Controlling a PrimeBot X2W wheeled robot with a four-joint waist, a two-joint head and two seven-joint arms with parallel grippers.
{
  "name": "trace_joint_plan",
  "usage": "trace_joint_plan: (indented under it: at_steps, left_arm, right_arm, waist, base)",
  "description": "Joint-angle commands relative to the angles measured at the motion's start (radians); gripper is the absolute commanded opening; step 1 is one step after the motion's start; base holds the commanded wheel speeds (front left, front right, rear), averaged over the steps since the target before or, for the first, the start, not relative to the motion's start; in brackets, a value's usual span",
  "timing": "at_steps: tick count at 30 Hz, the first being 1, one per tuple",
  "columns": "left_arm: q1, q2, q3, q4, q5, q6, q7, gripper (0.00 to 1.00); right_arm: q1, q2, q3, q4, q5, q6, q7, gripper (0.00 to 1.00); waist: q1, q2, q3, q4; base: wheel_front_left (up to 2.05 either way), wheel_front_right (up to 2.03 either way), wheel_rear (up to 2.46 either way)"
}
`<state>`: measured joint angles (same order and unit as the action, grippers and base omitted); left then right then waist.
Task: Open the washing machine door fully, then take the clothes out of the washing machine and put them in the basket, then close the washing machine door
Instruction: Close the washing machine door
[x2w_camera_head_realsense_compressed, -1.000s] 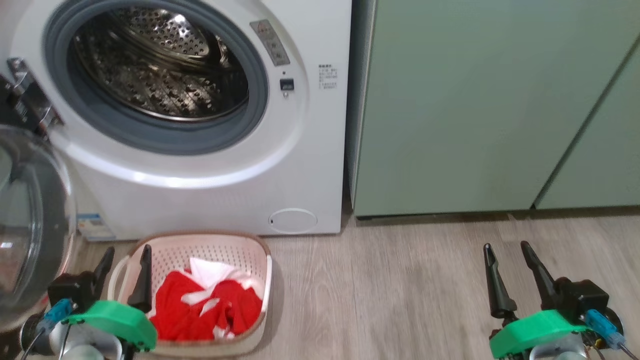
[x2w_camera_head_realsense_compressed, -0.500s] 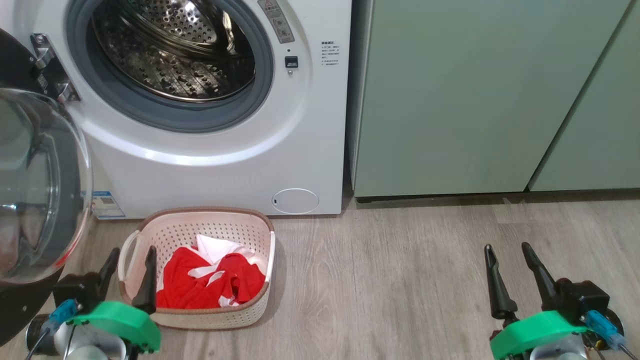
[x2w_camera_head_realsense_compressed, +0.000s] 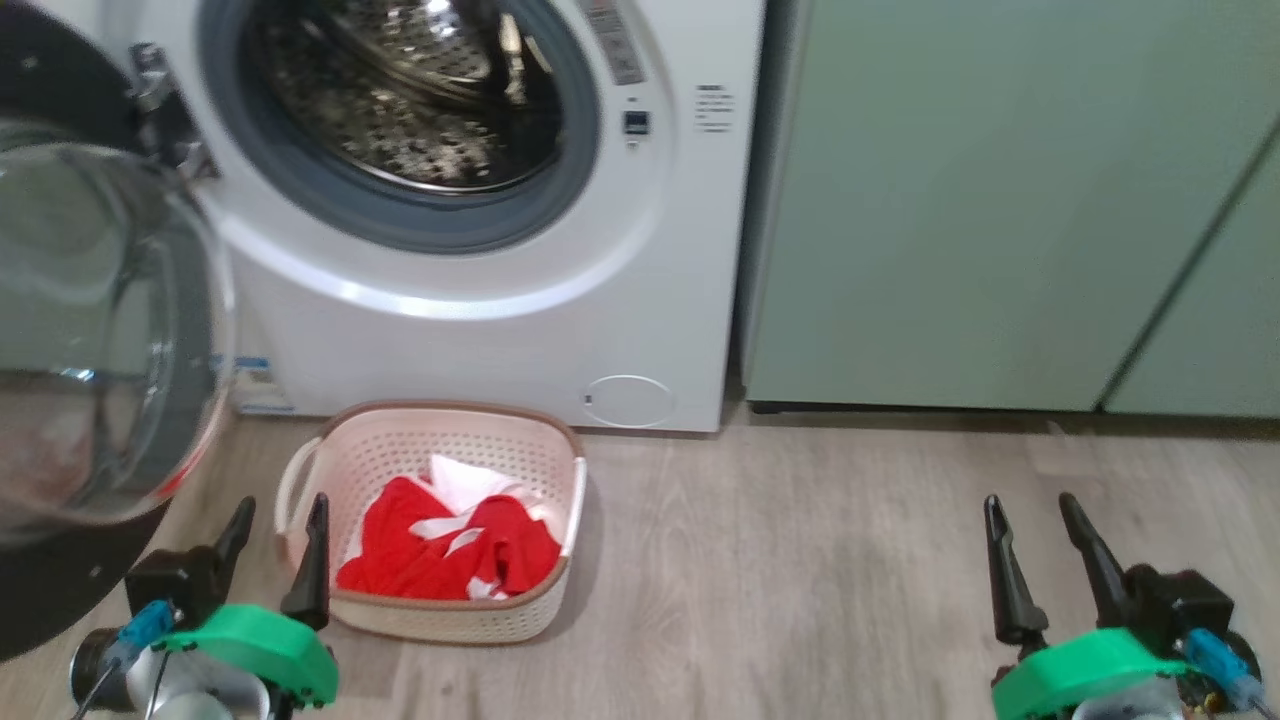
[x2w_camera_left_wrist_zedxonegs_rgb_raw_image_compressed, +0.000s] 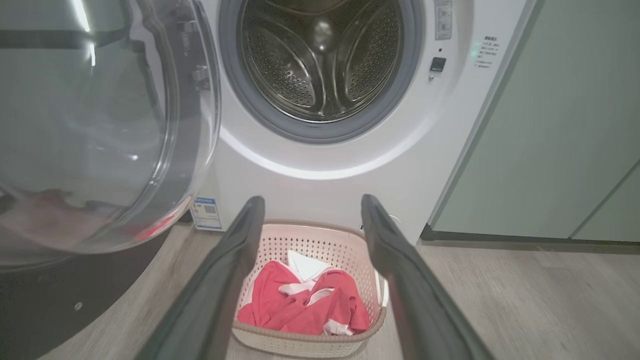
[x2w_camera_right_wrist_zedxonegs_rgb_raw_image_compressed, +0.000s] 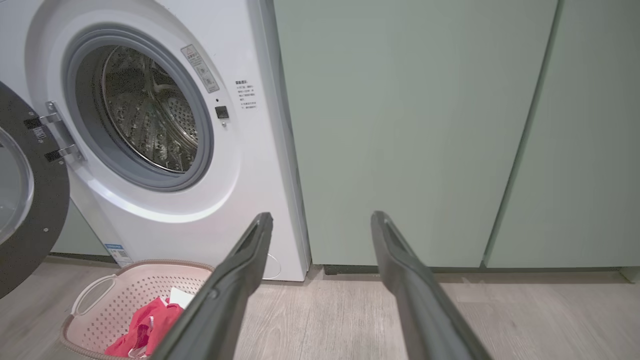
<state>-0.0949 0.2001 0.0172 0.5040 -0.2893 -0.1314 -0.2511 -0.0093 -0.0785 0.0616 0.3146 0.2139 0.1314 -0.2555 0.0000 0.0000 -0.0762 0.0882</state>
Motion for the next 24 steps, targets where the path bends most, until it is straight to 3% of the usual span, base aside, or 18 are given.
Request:
trace_joint_plan:
  at_steps: [1,11,17,24]
  left_arm:
    - [-0.041,0.015,0.038,-0.025,0.009,0.002,-0.011,1.0]
    - [-0.031,0.001,0.065,-0.032,0.054,0.006,-0.011,1.0]
    - [-0.042,0.021,0.091,-0.024,0.067,0.008,-0.011,1.0]
    - [-0.027,0.023,0.164,-0.064,0.06,0.028,-0.011,1.0]
  right_arm:
    - [-0.008,0.0,0.021,-0.028,0.003,-0.001,-0.006,1.0]
    - [-0.01,0.015,0.026,-0.032,0.01,-0.001,-0.006,1.0]
    - [-0.018,0.024,0.04,-0.032,0.018,-0.001,-0.006,1.0]
    - [-0.08,0.027,0.089,-0.014,0.022,-0.001,-0.006,1.0]
  waist:
    - [0.0,0.0,-0.004,0.027]
    - [0.0,0.0,-0.015,0.208]
    - [0.0,0.0,-0.019,0.332]
    - [0.0,0.0,0.02,0.381]
  base:
    - [0.0,0.0,0.0]
    - [0.0,0.0,0.0]
    - [0.0,0.0,0.0]
    - [0.0,0.0,0.0]
